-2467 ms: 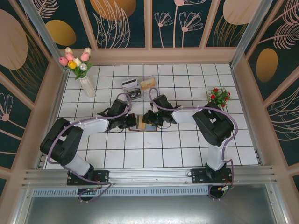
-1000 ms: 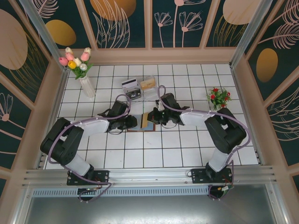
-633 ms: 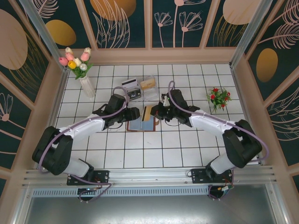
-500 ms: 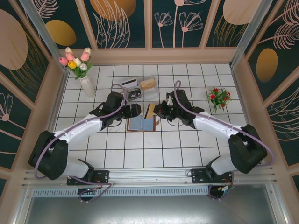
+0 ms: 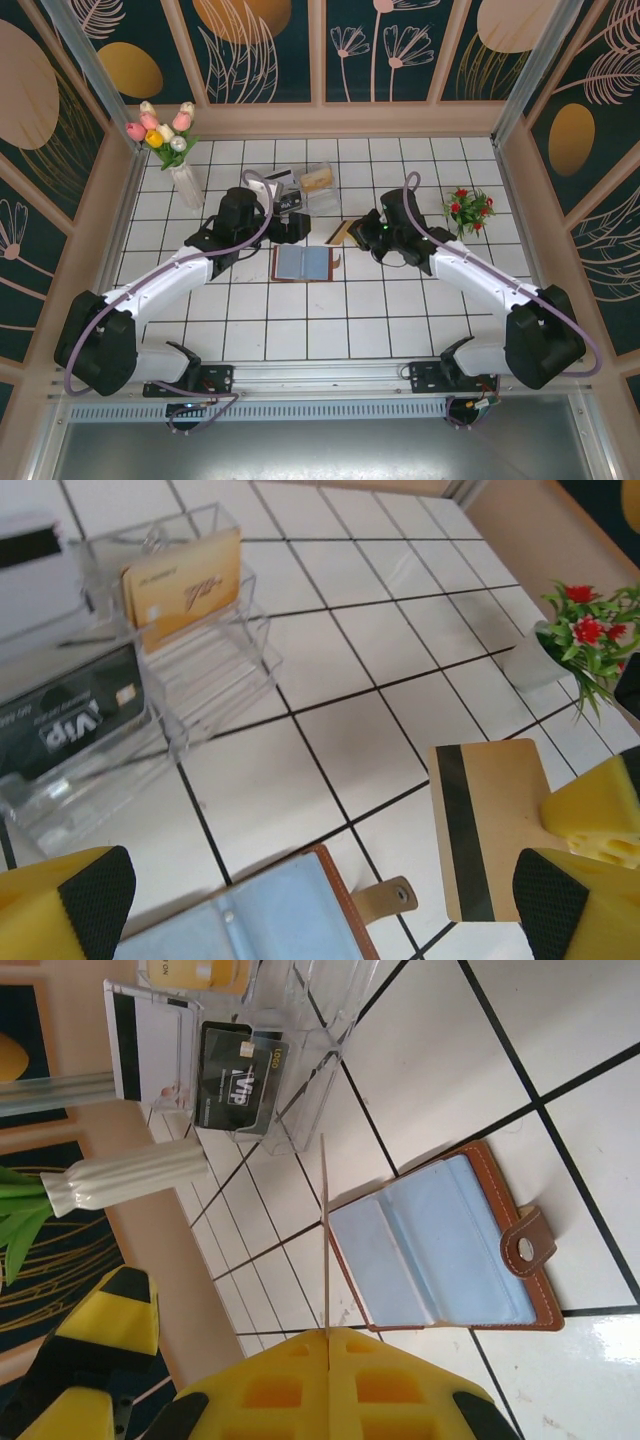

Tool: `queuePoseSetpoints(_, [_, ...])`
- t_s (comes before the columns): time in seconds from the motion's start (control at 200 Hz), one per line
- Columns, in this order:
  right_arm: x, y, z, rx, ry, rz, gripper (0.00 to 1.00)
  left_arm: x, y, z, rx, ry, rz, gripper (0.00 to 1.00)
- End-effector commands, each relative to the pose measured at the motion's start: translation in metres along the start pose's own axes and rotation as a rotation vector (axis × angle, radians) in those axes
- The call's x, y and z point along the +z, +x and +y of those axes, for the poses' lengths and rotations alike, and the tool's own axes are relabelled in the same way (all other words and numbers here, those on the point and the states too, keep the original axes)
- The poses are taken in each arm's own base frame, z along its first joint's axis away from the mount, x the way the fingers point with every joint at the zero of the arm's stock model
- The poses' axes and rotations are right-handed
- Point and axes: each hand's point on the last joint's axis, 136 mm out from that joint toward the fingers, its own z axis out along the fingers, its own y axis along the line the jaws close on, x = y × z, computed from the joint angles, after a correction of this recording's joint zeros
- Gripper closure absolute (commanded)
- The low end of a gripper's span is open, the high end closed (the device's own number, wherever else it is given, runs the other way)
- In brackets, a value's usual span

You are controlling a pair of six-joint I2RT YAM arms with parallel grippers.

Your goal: Take the credit cards out of the card holder

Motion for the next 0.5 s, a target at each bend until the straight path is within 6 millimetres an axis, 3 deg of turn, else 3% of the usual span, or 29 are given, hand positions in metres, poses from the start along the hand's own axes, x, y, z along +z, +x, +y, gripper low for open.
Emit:
queuePoseSetpoints(0.0, [-0.002,0.004,0.01,0.088,0.005,0.043,1.0,-0.011,-0.036,-0.032,0.175,0.1,-0.112,0.02])
queuePoseSetpoints(0.025, [-0.003,-0.004,0.01,0.113,0.004,0.035,1.0,-0.01,-0.036,-0.035,0.195,0.113,-0.115,0.02])
queuePoseSetpoints(0.155, [0.0,-0.01,0.009,0.177,0.022,0.058,1.0,-0.007,-0.035,-0.052,0.324,0.166,-0.139,0.03])
queuePoseSetpoints(0.35, [0.005,-0.027,0.012,0.261,0.023,0.056,1.0,0.006,-0.025,-0.054,0.561,0.148,-0.108,0.14])
queuePoseSetpoints(0.495, [0.01,-0.039,0.013,0.311,0.042,0.049,1.0,0.018,-0.024,-0.054,0.699,0.137,-0.108,0.17])
